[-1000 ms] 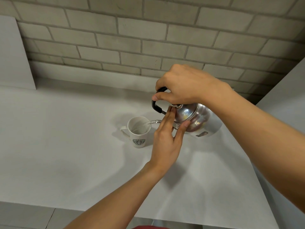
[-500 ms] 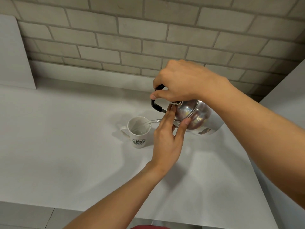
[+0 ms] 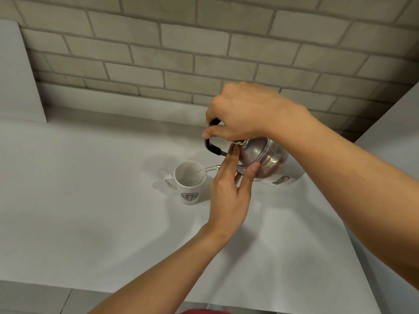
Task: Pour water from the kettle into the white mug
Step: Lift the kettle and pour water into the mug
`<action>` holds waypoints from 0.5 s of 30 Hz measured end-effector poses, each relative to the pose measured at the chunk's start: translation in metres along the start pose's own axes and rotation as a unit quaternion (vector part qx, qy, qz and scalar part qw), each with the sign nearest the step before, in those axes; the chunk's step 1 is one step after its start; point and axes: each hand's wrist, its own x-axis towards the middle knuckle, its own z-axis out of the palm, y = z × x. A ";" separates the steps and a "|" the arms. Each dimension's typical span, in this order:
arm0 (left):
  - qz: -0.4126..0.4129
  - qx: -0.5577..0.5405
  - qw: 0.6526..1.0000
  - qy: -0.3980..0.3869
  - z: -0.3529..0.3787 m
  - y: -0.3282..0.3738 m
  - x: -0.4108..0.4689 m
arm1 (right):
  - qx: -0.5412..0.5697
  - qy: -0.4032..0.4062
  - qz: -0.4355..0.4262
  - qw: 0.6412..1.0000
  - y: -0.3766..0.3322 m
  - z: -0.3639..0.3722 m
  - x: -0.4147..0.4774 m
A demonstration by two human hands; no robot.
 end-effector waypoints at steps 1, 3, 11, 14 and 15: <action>0.002 -0.004 1.000 0.000 0.000 0.000 0.000 | 0.000 -0.001 -0.001 1.000 0.000 0.000 0.000; 0.002 -0.011 1.000 0.001 0.000 -0.001 0.000 | -0.001 -0.005 -0.002 1.000 -0.001 0.000 0.001; 0.001 -0.028 1.000 0.008 0.000 -0.002 -0.002 | -0.002 -0.007 -0.007 1.000 -0.004 0.000 0.002; 0.003 -0.032 0.999 0.009 -0.001 -0.001 -0.001 | 0.003 -0.005 -0.006 1.000 -0.005 -0.001 0.003; 0.003 -0.034 0.999 0.009 -0.001 -0.001 -0.001 | 0.004 -0.005 -0.006 1.000 -0.006 -0.001 0.003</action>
